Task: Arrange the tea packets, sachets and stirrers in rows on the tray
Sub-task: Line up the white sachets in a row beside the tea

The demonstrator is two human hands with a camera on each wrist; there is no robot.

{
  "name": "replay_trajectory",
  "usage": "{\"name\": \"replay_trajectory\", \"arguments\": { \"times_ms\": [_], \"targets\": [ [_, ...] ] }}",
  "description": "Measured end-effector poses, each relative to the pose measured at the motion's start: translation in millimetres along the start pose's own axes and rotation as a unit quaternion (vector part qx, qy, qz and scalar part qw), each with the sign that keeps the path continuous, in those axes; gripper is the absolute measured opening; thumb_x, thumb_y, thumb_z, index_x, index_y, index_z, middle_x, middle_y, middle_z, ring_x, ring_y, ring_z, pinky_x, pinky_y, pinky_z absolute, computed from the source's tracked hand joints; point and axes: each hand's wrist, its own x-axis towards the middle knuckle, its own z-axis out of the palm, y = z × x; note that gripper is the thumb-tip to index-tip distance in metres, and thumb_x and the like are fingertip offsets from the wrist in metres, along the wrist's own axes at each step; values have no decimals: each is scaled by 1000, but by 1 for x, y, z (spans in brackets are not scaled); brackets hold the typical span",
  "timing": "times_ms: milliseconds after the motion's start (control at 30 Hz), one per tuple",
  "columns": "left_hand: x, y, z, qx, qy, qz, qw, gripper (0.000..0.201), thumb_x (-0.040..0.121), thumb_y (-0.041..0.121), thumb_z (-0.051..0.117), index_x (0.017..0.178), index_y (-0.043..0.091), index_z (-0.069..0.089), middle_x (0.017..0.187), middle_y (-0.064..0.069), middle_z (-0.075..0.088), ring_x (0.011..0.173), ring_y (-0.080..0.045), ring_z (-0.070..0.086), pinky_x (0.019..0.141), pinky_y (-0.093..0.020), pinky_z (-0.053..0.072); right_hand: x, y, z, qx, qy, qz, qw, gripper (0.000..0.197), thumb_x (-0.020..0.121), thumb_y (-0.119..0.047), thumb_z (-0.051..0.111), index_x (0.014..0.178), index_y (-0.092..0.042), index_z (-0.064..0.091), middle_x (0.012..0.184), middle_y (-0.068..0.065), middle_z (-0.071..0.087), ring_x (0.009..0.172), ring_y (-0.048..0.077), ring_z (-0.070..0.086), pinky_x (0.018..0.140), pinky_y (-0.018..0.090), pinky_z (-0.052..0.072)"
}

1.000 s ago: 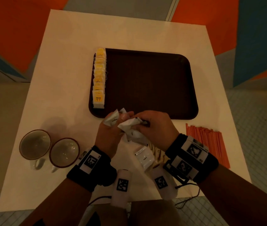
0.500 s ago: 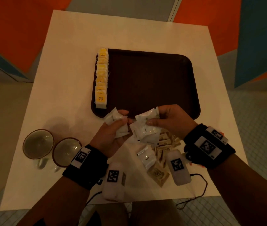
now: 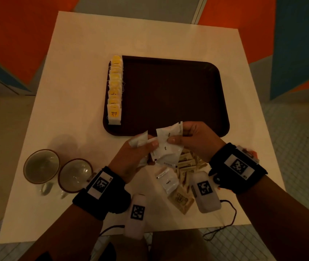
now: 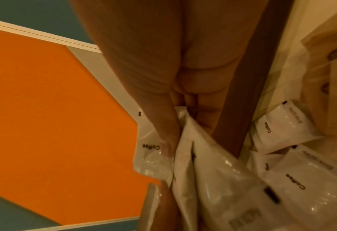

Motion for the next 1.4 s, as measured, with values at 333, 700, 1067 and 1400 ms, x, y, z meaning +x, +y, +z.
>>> {"name": "replay_trajectory", "arguments": {
  "times_ms": [333,700,1067,1400],
  "targets": [
    [1,0,-11,21,102,58,993,13,90,16,52,87,5,56,74,-11,56,66,-20,54,58,-29,46,-6,2,-16,62,66,-14,996,20,78,0,64,86,-17,69,80,-2,75,79,15,71,68,27,58],
    [-2,-4,-4,-64,56,-88,993,50,85,55,42,106,14,62,94,-12,71,82,-23,68,76,-38,56,-10,5,7,-50,4,-31,998,15,78,-6,68,84,-19,69,77,-10,73,77,8,70,69,20,56],
    [-9,-4,1,-9,-31,-136,990,32,92,44,38,95,29,66,85,1,75,78,-16,72,68,-31,59,3,-1,22,-280,-72,-40,956,17,75,-16,74,92,-18,71,99,-7,61,92,11,62,85,28,52],
    [-8,-6,-5,-120,42,-123,984,19,89,26,51,103,16,61,81,-7,62,61,-15,56,60,-30,49,-2,5,11,-31,15,54,998,31,72,-6,73,101,-11,62,100,7,70,89,19,69,77,35,58]
  ]
}}
